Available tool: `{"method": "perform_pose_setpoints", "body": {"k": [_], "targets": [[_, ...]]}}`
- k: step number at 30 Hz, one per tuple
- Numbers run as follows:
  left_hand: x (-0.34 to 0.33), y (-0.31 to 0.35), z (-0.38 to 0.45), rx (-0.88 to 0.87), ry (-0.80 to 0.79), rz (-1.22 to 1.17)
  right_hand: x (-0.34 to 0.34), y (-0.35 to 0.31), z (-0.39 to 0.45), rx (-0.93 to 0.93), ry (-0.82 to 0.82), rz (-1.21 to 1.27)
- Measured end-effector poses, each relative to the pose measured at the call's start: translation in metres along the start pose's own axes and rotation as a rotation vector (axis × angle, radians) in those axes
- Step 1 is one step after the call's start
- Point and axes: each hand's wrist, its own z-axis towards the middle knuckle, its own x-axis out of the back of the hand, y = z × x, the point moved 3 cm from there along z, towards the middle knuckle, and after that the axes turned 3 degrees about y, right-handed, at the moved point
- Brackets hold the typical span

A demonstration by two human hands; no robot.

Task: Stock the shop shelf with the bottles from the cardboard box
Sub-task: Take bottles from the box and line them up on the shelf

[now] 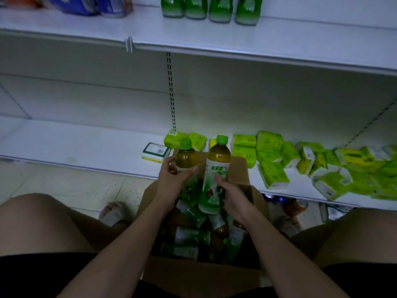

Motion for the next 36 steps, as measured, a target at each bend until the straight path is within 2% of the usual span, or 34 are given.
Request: {"method": "perform_pose_setpoints", "body": {"k": [3, 7, 10, 16, 21, 27, 36], "targets": [[0.000, 0.048, 0.001, -0.100, -0.036, 0.002, -0.015, -0.033, -0.010, 0.091, -0.077, -0.043], [-0.003, 0.117, 0.003, -0.191, -0.097, -0.042, -0.029, -0.086, -0.025, 0.204, -0.001, -0.140], [-0.013, 0.169, 0.005, -0.260, -0.129, -0.078, -0.041, -0.133, -0.040, 0.365, 0.002, -0.204], [-0.037, 0.262, -0.001, -0.391, -0.197, -0.128, -0.062, -0.220, -0.077, 0.670, 0.042, -0.229], [-0.059, 0.326, -0.005, -0.466, -0.283, -0.133, -0.073, -0.283, -0.101, 0.841, 0.104, -0.264], [-0.085, 0.369, 0.016, -0.464, -0.279, -0.190, -0.068, -0.339, -0.104, 0.934, 0.172, -0.327], [-0.129, 0.378, 0.065, -0.472, -0.206, -0.193, -0.055, -0.379, -0.068, 0.940, 0.234, -0.317]]}}
